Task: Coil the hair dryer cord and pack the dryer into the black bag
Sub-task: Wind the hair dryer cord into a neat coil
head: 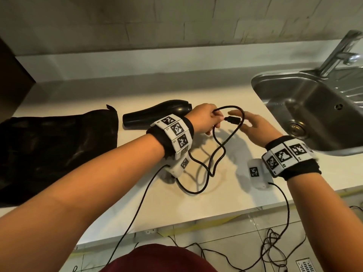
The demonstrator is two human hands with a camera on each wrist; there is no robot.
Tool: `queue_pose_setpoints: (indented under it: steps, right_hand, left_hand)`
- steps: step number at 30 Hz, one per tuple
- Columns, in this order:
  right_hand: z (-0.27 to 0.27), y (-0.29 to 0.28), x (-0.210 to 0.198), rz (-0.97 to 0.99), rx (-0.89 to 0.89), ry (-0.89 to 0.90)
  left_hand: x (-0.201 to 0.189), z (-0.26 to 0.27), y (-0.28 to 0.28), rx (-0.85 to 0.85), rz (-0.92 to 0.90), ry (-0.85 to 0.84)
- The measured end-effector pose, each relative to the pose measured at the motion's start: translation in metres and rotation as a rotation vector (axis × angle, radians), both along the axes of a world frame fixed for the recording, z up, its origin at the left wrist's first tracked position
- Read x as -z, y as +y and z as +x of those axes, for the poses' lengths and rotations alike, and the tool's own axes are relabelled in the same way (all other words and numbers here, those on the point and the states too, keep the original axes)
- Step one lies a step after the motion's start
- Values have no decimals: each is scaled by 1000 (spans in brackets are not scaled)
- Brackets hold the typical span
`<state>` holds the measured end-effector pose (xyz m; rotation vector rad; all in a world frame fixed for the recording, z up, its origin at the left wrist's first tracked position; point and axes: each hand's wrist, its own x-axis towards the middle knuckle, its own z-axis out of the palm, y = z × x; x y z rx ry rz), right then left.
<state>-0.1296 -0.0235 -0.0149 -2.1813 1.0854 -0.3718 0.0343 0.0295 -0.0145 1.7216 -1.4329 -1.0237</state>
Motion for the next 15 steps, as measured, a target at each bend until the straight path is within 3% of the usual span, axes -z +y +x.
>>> queue_pose_setpoints:
  steps: [2,6,15]
  right_hand:
    - [6,4,6,-1,-69,35]
    - [9,3,12,-18,65,-47]
    - [-34,-16,23,-123,204,535]
  left_hand:
    - [-2,-1,0,27,15,53]
    - [-2,0,2,56,54,65]
    - [-7,20,-9,54,150,-149]
